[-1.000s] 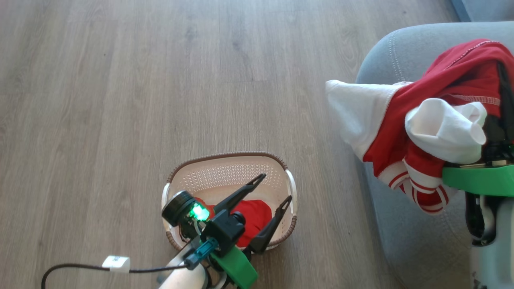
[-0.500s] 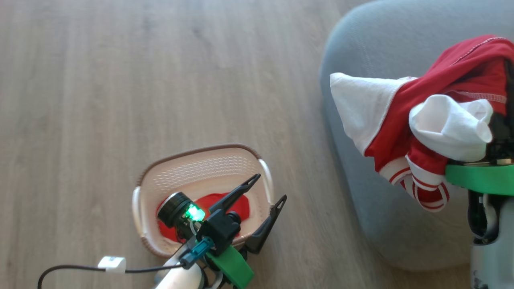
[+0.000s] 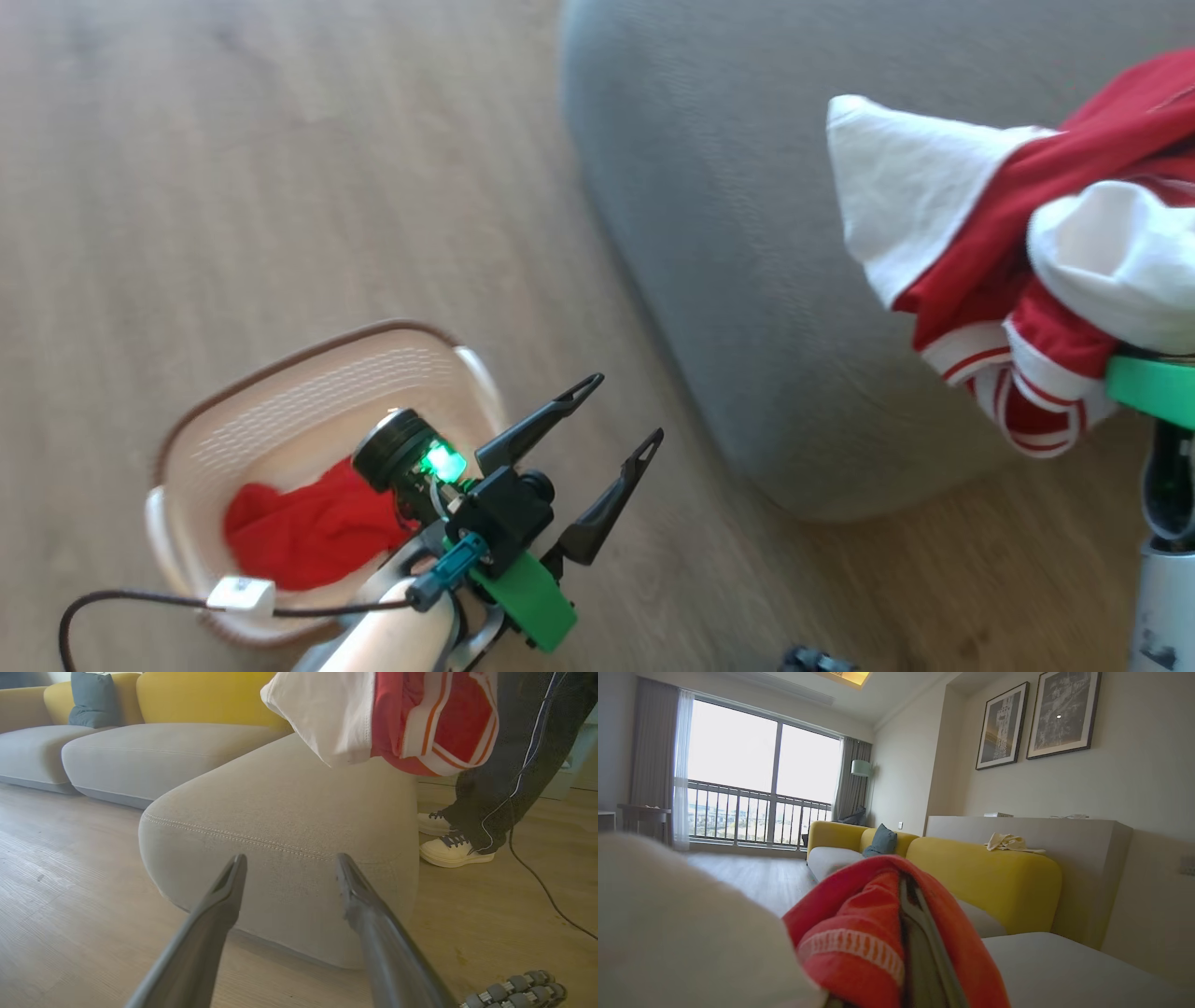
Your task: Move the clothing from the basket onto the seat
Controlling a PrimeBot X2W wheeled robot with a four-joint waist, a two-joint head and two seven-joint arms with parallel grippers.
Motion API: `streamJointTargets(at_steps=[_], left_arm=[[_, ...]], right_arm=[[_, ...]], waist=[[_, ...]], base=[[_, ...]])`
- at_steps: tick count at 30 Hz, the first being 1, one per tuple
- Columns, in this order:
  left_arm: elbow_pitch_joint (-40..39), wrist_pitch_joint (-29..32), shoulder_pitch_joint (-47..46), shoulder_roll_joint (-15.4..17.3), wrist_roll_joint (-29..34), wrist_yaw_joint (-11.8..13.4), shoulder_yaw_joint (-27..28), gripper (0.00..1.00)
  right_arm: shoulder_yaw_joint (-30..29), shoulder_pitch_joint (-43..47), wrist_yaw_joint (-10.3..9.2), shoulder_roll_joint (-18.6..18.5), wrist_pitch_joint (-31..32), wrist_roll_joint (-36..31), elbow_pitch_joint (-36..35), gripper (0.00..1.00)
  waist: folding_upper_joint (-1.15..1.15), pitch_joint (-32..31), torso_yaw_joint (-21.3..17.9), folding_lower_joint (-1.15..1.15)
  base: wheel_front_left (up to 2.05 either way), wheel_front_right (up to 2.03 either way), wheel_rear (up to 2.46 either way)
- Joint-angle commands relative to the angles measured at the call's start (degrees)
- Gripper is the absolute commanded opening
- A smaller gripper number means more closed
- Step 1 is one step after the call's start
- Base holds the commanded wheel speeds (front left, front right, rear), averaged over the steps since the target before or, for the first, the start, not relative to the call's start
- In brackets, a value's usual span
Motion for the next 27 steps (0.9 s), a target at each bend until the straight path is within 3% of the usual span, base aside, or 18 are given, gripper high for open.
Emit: streamJointTargets(at_steps=[1, 7, 14, 27], left_arm=[[-2.2, -0.3, -2.1, 0.5, 0.0, 0.0, 1.3, 1.00], [-3.9, -0.3, -2.3, 0.5, -0.5, 0.0, -0.5, 1.00], [-5.1, -0.3, -0.7, -1.2, -2.7, 0.0, -1.0, 1.00], [-5.5, -0.3, 2.1, -3.3, -1.3, 0.0, 0.8, 1.00]], right_arm=[[0.6, -1.8, -0.01, -0.1, -0.4, 0.0, -2.4, 0.00], [-2.9, -0.5, -0.01, 0.0, -0.4, 1.1, -2.8, 0.00], [-5.8, 1.1, -0.01, 0.0, -0.4, 1.3, -3.7, 0.00], [-4.1, 0.6, -0.01, 0.0, -0.4, -0.2, -3.0, 0.00]], waist=[[0.00, 1.8, -4.1, 0.00], [0.00, 0.8, -8.3, 0.00], [0.00, -1.4, -8.5, 0.00], [0.00, -3.0, -7.5, 0.00]], base=[[0.00, 0.00, 0.00], [0.00, 0.00, 0.00], [0.00, 0.00, 0.00], [0.00, 0.00, 0.00]])
